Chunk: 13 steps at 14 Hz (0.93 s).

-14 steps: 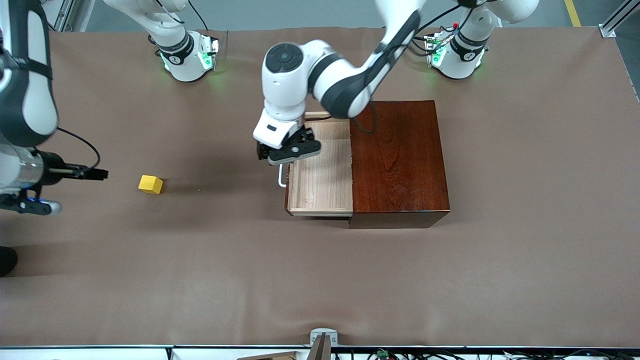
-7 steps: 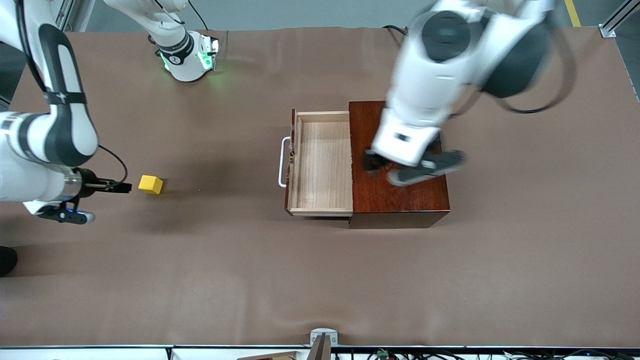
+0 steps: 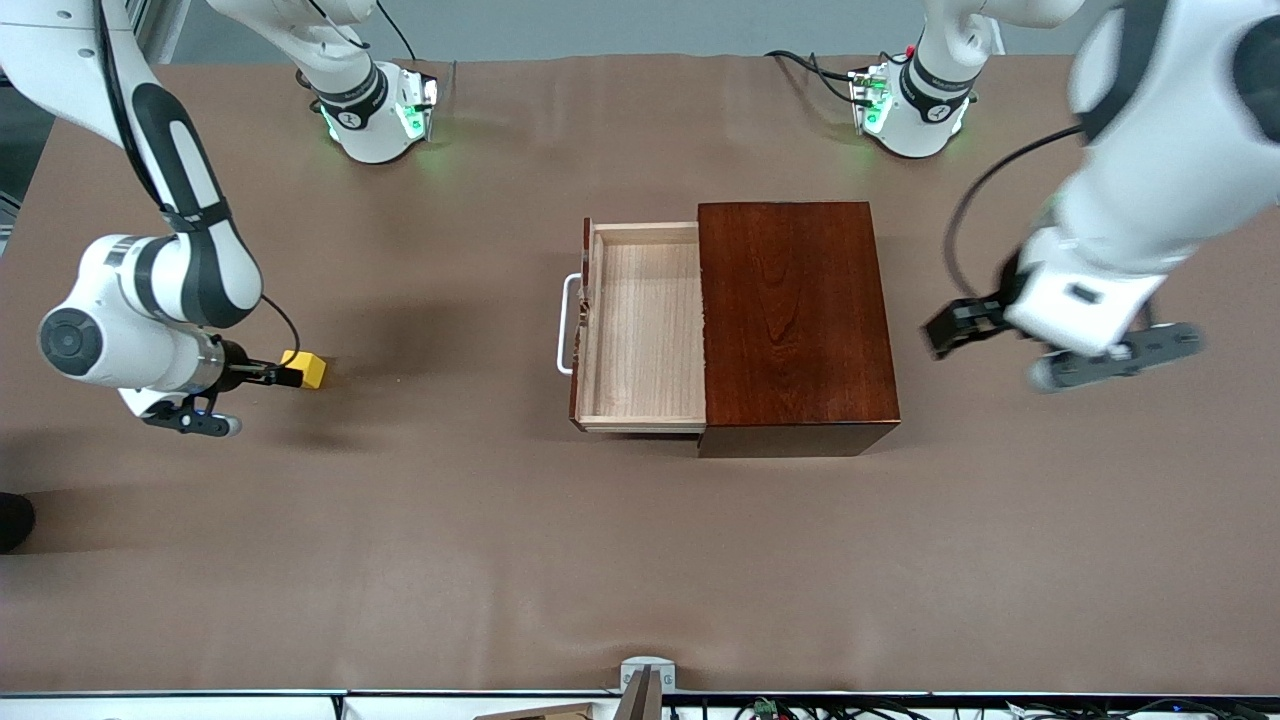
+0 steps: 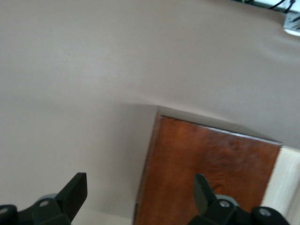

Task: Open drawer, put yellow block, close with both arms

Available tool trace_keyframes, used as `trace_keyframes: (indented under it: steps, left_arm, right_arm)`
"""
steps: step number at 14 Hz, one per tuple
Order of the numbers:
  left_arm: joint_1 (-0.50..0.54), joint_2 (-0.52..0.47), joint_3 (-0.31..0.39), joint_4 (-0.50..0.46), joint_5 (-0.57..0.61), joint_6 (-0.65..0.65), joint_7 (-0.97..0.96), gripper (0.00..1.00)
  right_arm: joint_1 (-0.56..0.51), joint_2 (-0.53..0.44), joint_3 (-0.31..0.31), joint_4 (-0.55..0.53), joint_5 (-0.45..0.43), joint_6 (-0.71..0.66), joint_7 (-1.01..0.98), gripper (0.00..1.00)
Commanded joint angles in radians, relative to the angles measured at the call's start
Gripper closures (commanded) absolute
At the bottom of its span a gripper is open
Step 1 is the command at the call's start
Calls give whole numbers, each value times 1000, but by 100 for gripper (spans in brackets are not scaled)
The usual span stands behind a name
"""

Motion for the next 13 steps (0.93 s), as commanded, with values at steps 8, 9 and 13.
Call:
trace_keyframes:
  steps: [8,9,13]
  left_arm:
    - [364,-252,-243,-246,14,-50,295,0]
    - [363,-270,-240,-269,14,-44,297,0]
    - [363,-264,-246,-249,14,-49,295,0]
  right_arm:
    - [-22,-14,8,-161,1,202,-95,49]
    - [-22,-14,8,-161,1,202,-98,56]
    - [-22,-20,10,-158,1,170,-150,100]
